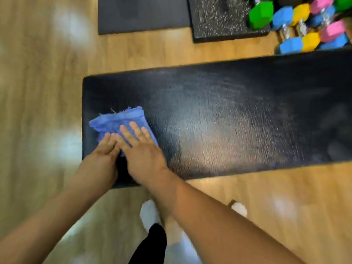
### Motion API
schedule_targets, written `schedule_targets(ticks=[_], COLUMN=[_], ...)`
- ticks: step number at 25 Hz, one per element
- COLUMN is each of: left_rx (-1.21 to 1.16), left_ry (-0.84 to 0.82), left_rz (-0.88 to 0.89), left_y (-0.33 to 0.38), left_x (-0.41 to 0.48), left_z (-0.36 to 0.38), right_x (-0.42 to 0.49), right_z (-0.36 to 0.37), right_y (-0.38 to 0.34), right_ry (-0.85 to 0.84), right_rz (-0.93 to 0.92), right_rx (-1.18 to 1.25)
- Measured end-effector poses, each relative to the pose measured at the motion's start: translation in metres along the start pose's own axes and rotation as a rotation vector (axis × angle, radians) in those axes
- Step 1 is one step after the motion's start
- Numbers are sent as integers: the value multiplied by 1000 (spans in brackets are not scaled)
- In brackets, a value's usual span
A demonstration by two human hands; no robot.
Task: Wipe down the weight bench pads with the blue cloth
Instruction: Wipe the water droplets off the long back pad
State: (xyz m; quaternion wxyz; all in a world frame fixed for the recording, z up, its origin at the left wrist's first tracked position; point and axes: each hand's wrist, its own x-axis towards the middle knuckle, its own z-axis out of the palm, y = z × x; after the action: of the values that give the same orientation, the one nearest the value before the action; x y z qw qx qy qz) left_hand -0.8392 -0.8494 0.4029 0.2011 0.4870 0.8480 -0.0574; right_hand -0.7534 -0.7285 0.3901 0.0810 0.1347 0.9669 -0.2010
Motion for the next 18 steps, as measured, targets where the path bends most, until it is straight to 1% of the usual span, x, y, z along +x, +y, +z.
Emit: schedule_targets(ticks=[2, 4, 7, 9, 11, 12, 13, 14, 16, 18], left_rx=[-54, -95, -183, -161, -84, -49, -18, -4, -10, 33], left_ry=[27, 56, 51, 61, 46, 91, 137, 161, 131, 133], left_rz=[57, 120, 278, 372, 408, 414, 429, 430, 324, 142], left_y=[66, 140, 260, 339, 387, 393, 382, 365, 315, 258], left_x=[4, 18, 57, 82, 98, 100, 97, 88, 60, 30], left_z=[-6, -4, 10, 3, -8, -13, -13, -14, -4, 4], right_x=[-43, -98, -183, -232, -251, -248, -240, -228, -199, -170], right_z=[-6, -13, -35, -50, -65, -65, -62, -57, -41, -25], right_y=[39, 93, 199, 264, 297, 298, 290, 274, 229, 183], right_ry=[34, 58, 176, 161, 165, 202, 250, 276, 264, 216], right_rz=[34, 96, 281, 418, 535, 589, 614, 592, 397, 174], right_rx=[10, -5, -90, -88, -42, -19, -19, -31, -25, 35])
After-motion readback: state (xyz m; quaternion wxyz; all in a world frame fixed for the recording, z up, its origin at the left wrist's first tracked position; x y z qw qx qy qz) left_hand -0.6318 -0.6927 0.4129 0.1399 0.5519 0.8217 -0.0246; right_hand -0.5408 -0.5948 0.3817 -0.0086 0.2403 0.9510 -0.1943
